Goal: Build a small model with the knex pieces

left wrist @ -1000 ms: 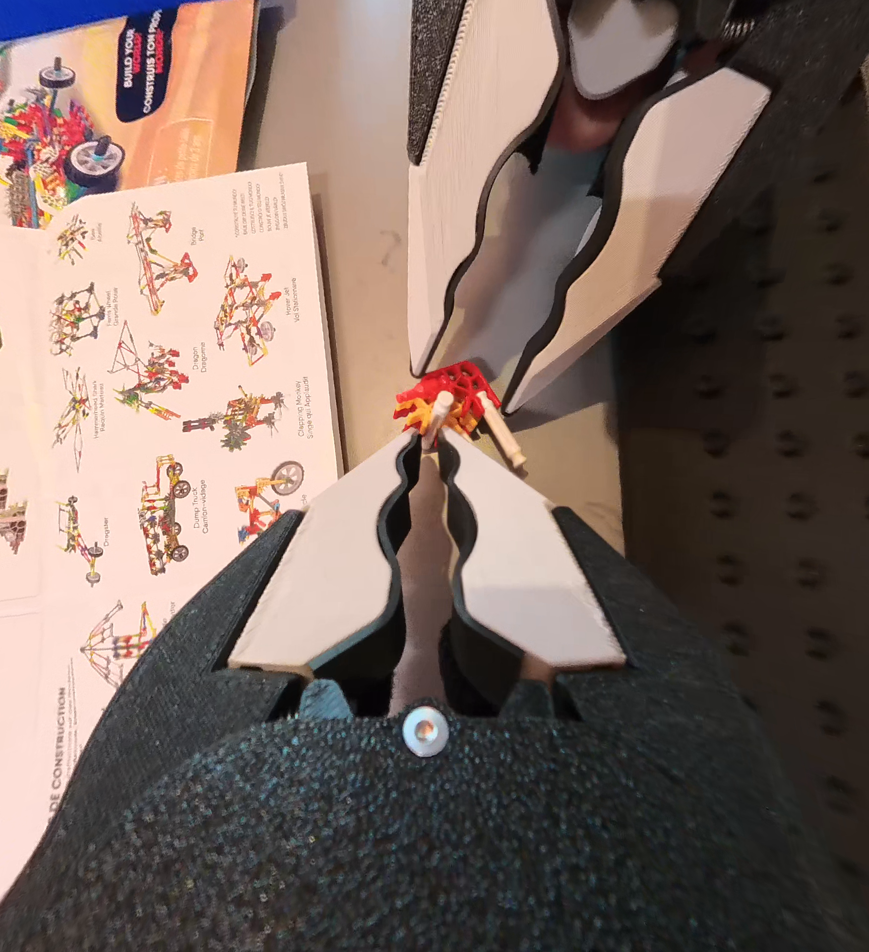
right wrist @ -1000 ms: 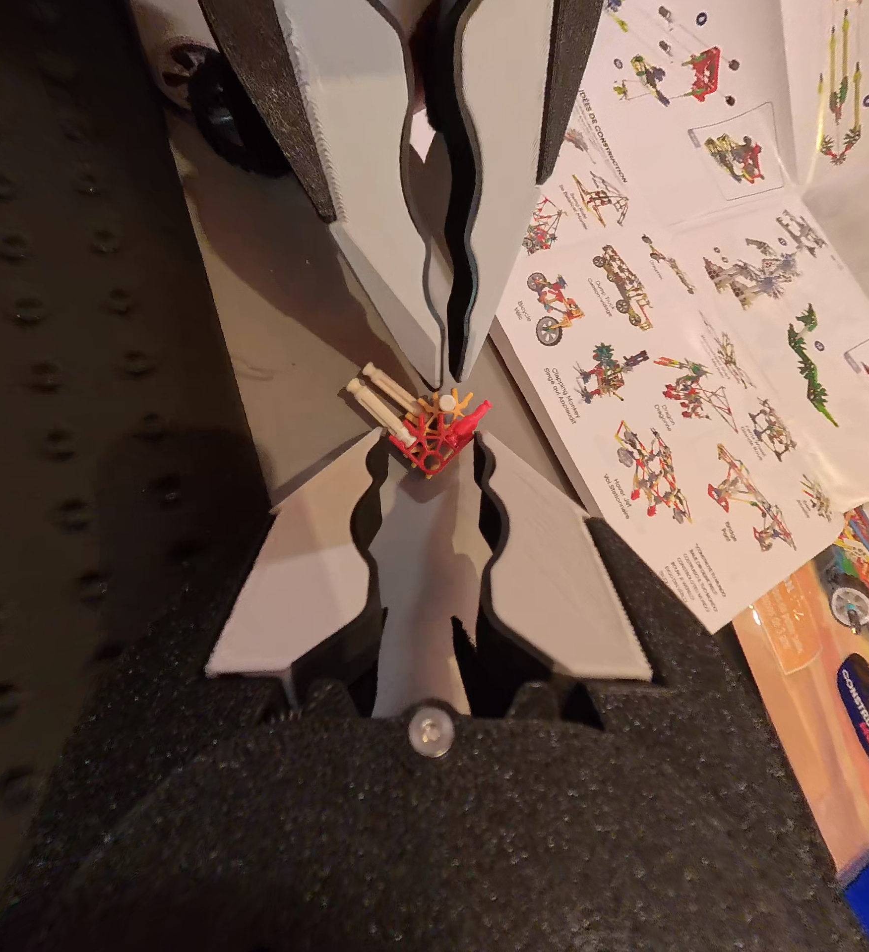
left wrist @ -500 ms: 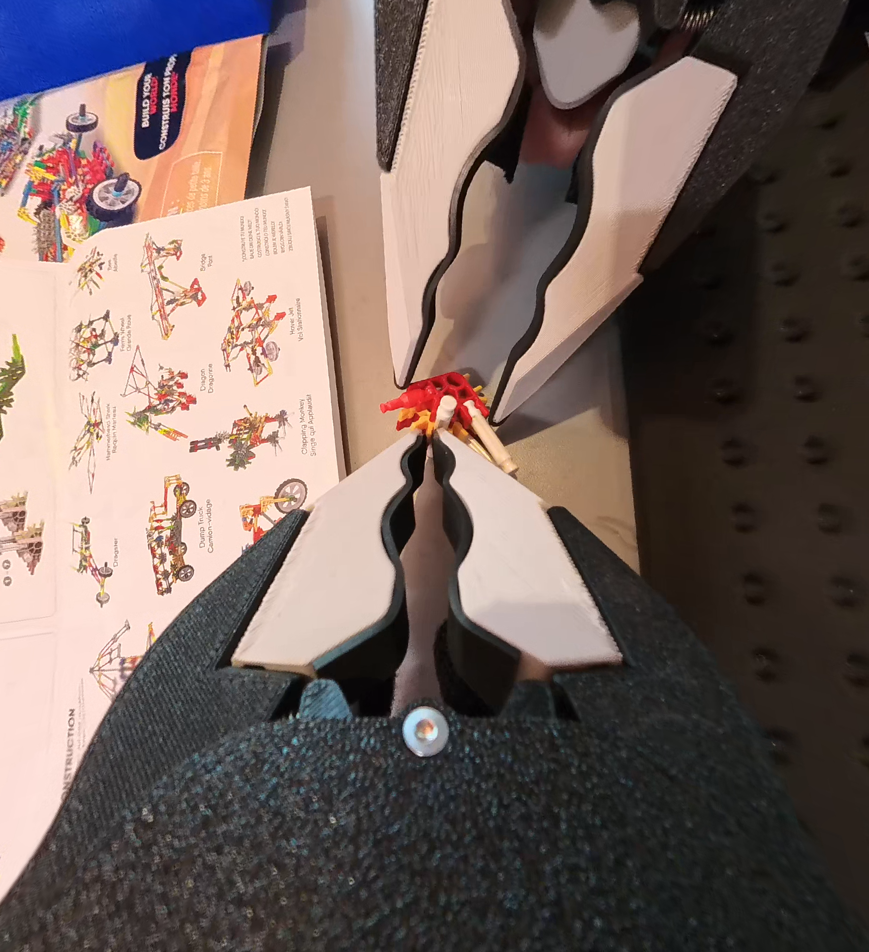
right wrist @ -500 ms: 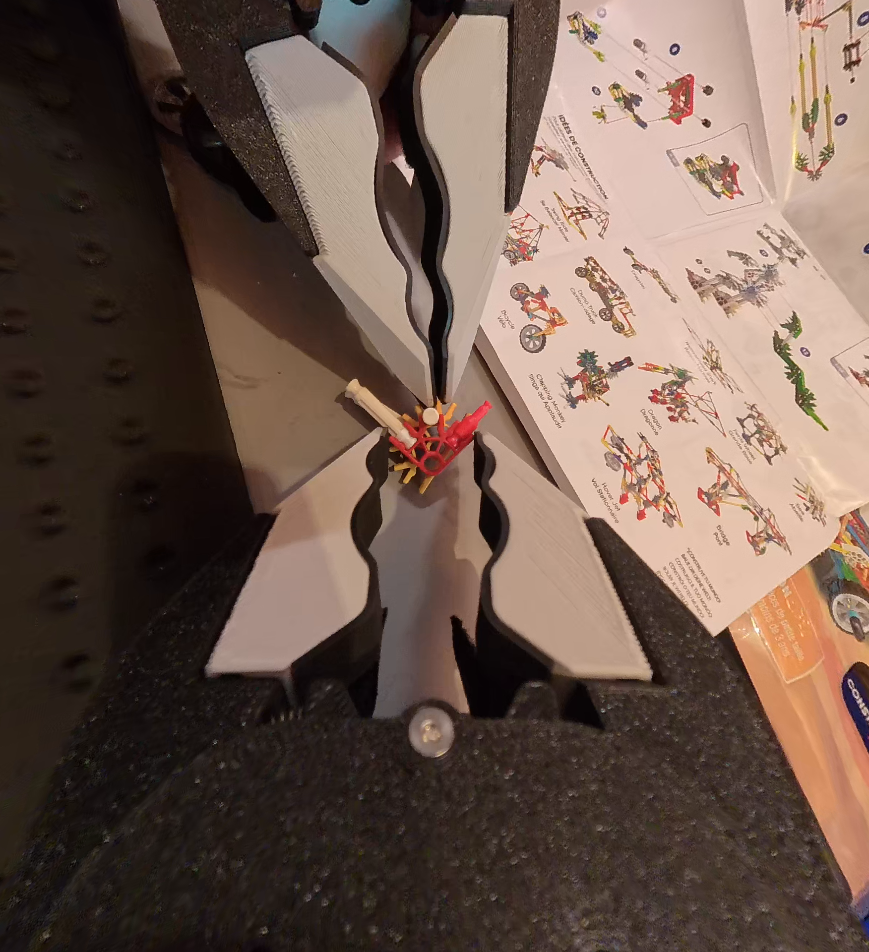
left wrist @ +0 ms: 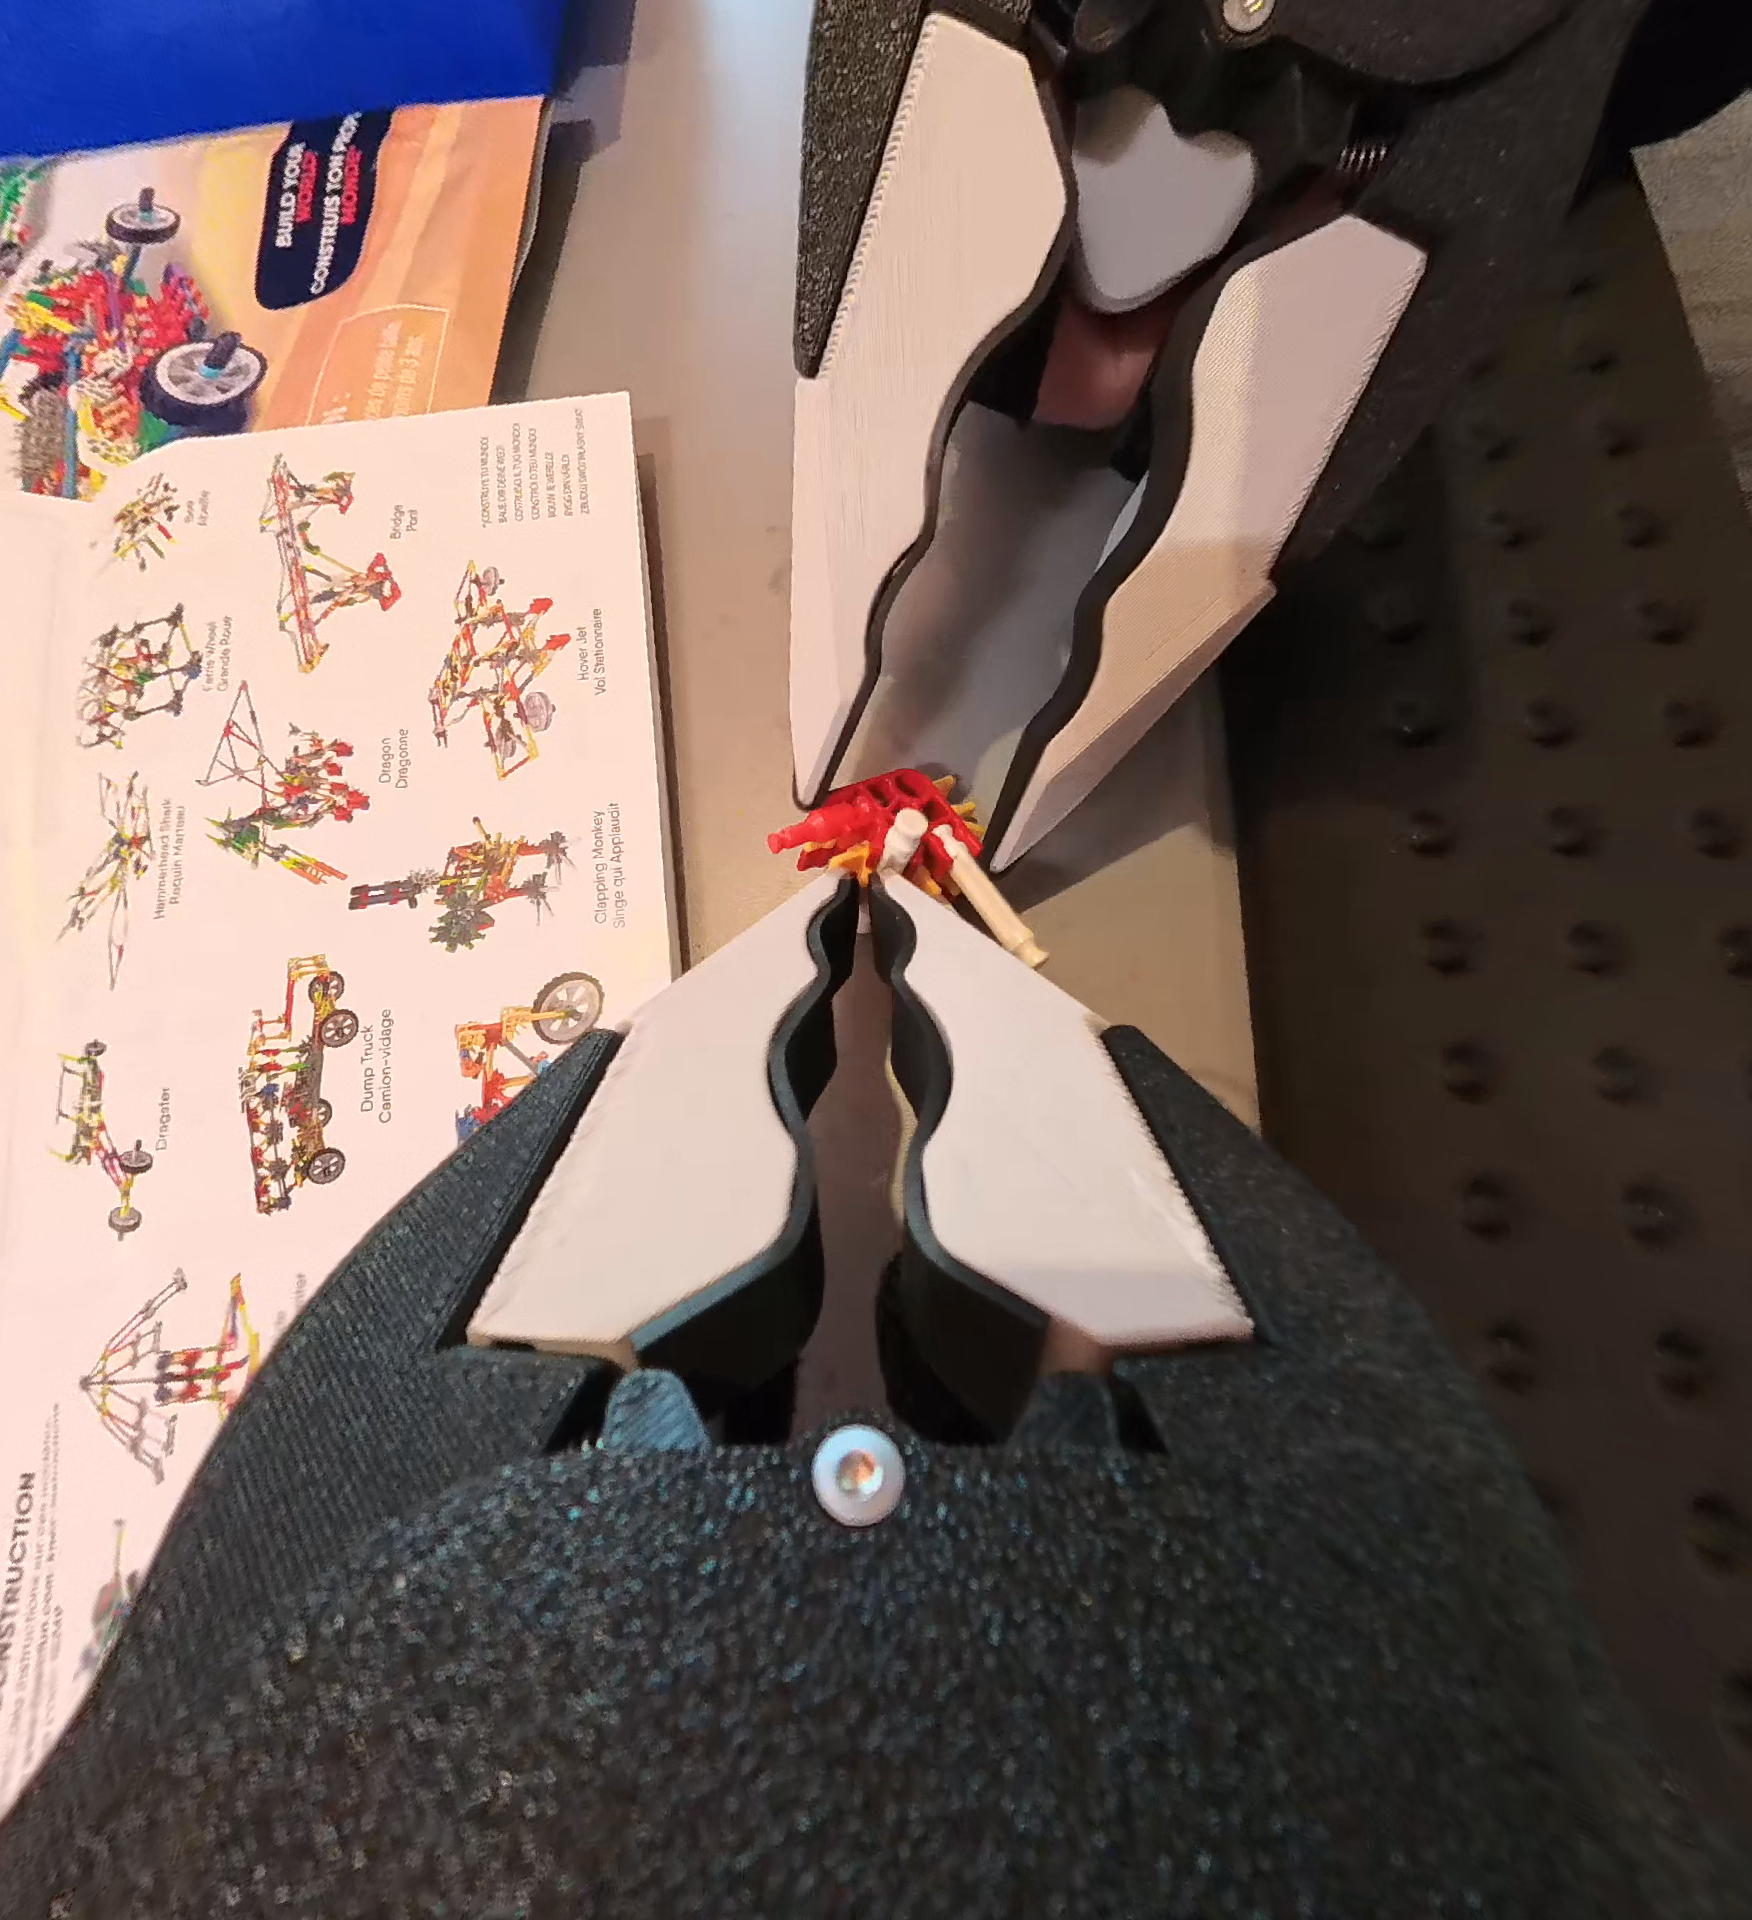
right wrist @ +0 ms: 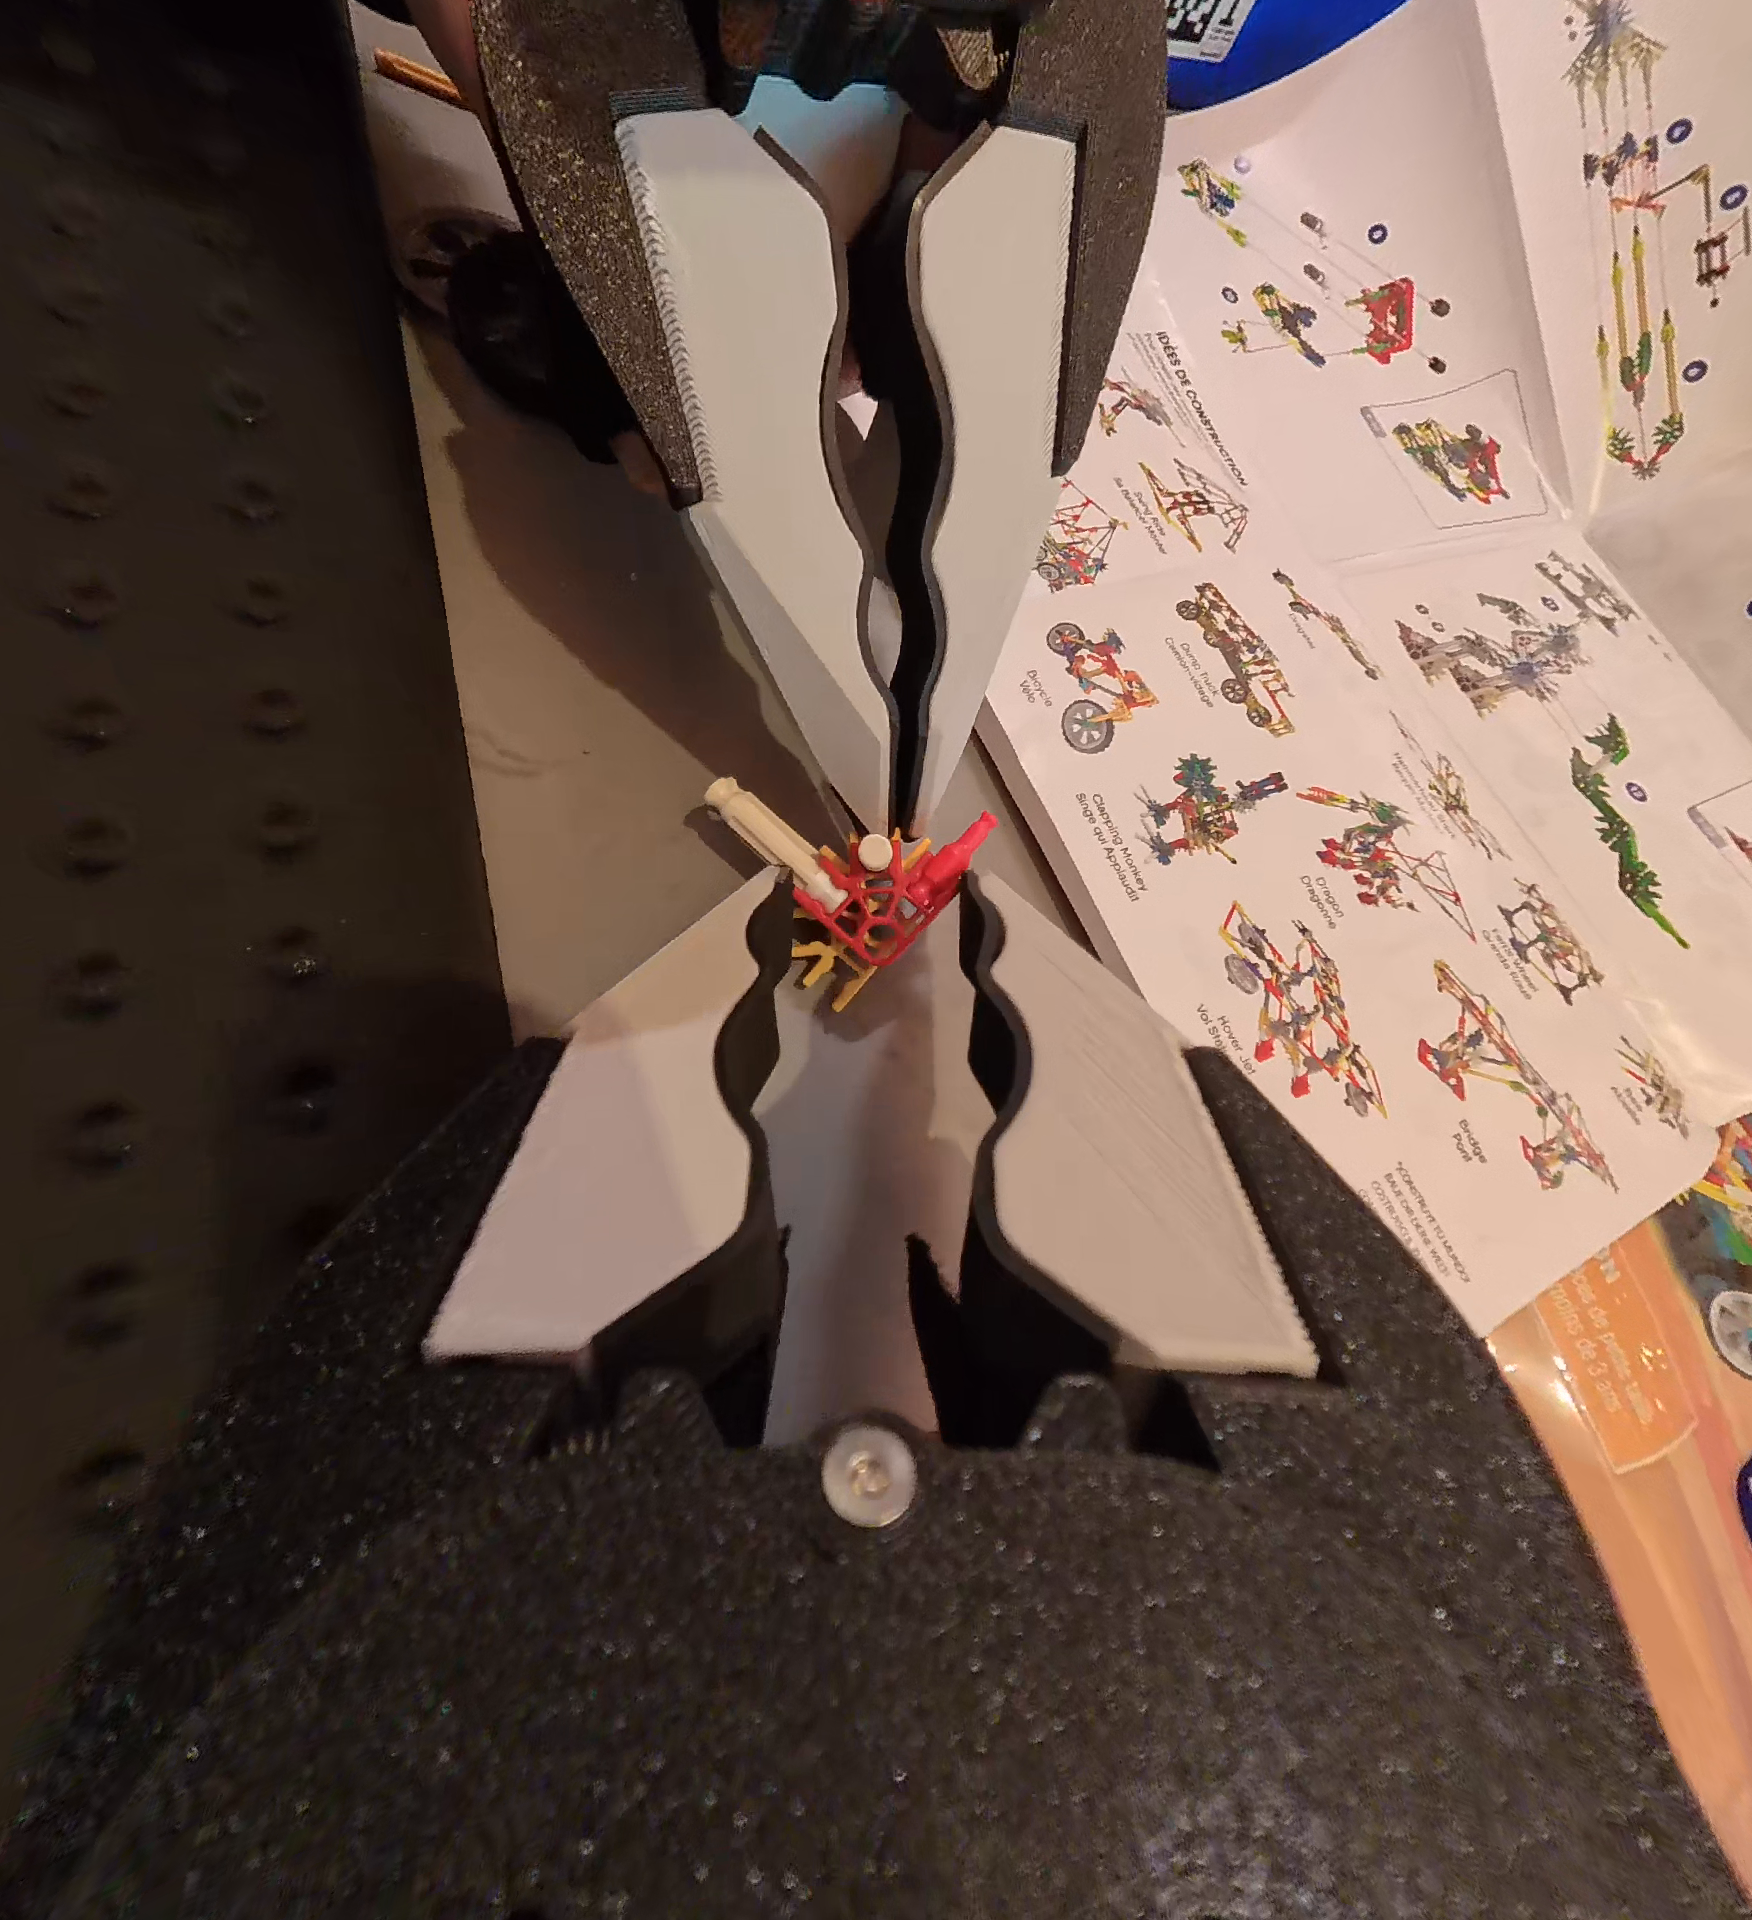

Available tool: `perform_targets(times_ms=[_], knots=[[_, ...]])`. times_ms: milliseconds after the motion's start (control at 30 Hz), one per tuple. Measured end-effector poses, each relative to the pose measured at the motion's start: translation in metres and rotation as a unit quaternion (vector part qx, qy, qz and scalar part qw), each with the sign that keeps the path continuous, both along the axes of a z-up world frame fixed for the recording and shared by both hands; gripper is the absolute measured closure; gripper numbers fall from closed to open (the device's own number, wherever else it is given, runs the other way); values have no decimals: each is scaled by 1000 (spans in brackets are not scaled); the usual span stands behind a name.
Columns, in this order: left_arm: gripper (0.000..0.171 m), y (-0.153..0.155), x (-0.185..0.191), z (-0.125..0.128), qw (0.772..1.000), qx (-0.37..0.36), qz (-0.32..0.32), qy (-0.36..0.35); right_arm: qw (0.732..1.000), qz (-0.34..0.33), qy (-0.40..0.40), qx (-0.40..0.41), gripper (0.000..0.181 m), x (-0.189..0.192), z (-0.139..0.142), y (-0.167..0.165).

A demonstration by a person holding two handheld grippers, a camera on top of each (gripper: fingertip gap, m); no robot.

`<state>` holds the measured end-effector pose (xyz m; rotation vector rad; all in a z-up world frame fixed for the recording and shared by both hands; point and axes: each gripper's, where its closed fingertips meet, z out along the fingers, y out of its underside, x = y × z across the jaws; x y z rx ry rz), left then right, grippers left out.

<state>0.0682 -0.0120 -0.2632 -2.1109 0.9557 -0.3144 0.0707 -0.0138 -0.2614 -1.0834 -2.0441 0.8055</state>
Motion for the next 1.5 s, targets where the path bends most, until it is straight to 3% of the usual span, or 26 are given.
perform_targets(times_ms=[1000, 1167, 1267, 1500], knots=[[171, 1, -1, 1, 1000, 18, 10, 11, 1000, 1, 10, 2, 151, -4, 0, -2], [168, -1, -9, 3, 999, -1, 23, -35, 1000, 2, 8, 4, 150, -5, -1, -3], [171, -3, -3, 20, 998, 10, 11, -69, 1000, 1, 6, 1, 150, -6, -1, -3], [171, -4, 4, 14, 999, 22, -2, -49, 1000, 2, 5, 0, 150, -5, -1, -3]])
